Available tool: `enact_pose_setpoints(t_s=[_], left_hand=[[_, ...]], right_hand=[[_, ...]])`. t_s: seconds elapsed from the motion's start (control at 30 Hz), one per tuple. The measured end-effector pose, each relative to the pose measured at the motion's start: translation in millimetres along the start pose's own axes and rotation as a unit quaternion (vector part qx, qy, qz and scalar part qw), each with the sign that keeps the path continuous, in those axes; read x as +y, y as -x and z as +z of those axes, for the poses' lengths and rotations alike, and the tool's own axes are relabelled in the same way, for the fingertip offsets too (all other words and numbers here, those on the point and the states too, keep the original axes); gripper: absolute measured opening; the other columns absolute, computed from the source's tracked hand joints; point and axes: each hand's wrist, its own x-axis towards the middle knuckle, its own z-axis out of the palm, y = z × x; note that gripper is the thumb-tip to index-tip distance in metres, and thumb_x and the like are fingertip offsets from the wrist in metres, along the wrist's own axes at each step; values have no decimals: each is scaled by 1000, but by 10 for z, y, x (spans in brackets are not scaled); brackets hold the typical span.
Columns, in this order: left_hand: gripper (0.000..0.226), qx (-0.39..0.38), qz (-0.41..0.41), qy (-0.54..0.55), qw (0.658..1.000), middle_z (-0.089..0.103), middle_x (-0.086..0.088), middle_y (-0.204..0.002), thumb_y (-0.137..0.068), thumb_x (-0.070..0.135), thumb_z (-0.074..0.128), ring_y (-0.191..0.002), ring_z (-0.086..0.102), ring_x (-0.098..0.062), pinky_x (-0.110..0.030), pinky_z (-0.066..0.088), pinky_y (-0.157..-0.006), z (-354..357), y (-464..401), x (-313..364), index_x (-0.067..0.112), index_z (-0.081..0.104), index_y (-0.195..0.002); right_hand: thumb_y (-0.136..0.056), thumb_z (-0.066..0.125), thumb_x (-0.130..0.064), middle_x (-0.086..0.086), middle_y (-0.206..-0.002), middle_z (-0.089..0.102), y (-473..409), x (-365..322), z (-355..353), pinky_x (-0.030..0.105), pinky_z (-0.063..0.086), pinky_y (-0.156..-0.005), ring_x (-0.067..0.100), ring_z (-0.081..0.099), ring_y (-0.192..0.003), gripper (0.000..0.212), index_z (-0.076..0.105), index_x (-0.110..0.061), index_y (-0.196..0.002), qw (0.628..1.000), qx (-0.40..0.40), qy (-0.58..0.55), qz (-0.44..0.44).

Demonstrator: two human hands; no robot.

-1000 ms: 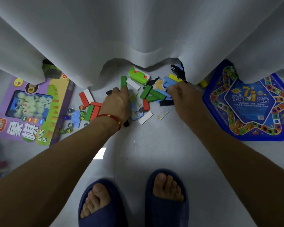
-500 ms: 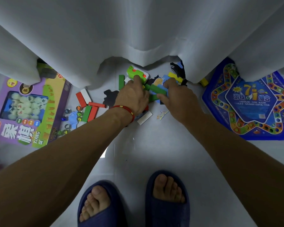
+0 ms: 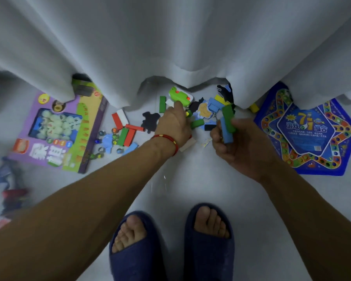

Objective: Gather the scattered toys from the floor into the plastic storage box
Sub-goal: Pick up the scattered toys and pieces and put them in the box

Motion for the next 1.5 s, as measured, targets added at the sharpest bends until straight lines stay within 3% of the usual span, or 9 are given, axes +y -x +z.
enact_pose_setpoints(t_s=[0.1,0.23,0.47,0.6,0.77,0.9,1.07,1.2,1.5], left_hand=[[15,-16,-114,246,962,63,-15,-96,-95,18,55,-73,54,-26,-30,41,-58,-400,532,3,12,49,-107],[22,-41,-207,540,815,65,-13,-73,-98,4,46,-52,50,-22,-24,42,-44,-1090,1416,-78,4,52,-119],[26,65,-242,760,599,64,-18,-92,-88,4,55,-77,63,-32,-36,61,-67,-2172,3180,-833,3,58,-114],[24,162,-240,788,543,60,-22,-100,-87,11,59,-89,61,-35,-47,56,-89,-2537,4000,-1409,1,57,-109],[21,211,-233,807,500,59,-15,-84,-91,27,55,-90,55,-31,-46,46,-102,-2888,4512,-1901,6,55,-95],[61,270,-239,814,456,42,-22,-137,-90,31,56,-115,57,-37,-51,45,-103,-3166,4563,-2210,6,32,-141],[70,294,-242,790,480,24,-26,-151,-95,30,50,-129,43,-45,-47,45,-97,-3385,4537,-2354,6,17,-152],[66,286,-255,740,553,21,-25,-156,-96,29,50,-140,30,-43,-51,38,-110,-3305,4419,-2245,8,23,-152],[26,178,-213,621,733,61,-13,-104,-93,19,57,-90,59,-28,-42,56,-79,-2682,3612,-1168,5,62,-114]], right_hand=[[-80,76,-35,8,-90,61,180,-125,377,21,39,-53,14,56,-67,34,63,-13,-103,991,-77,75,77],[-93,52,-23,12,-94,61,427,-371,1170,29,38,-62,16,56,-71,34,60,-3,-120,951,-133,243,140],[-87,64,-11,21,-93,64,947,-289,3293,29,49,-51,26,59,-73,22,58,1,-105,837,-187,471,208],[-97,55,-12,21,-89,65,1231,132,4339,33,57,-64,26,64,-74,19,63,6,-100,783,-198,563,177],[-97,55,-4,22,-105,54,1127,877,5195,43,59,-85,30,63,-90,14,53,5,-108,858,-128,472,158],[-97,52,-3,21,-135,43,932,1256,5583,47,57,-91,32,60,-110,26,49,2,-122,895,-85,420,122],[-95,55,-8,31,-141,44,1008,1181,5567,37,57,-88,37,52,-127,27,55,7,-117,895,-75,433,80],[-95,61,-16,18,-113,63,1105,755,5170,43,57,-92,17,73,-75,27,62,0,-116,862,-74,498,63],[-99,58,-19,15,-113,67,1140,-399,3448,38,59,-81,28,67,-104,22,65,-3,-113,793,28,607,50]])
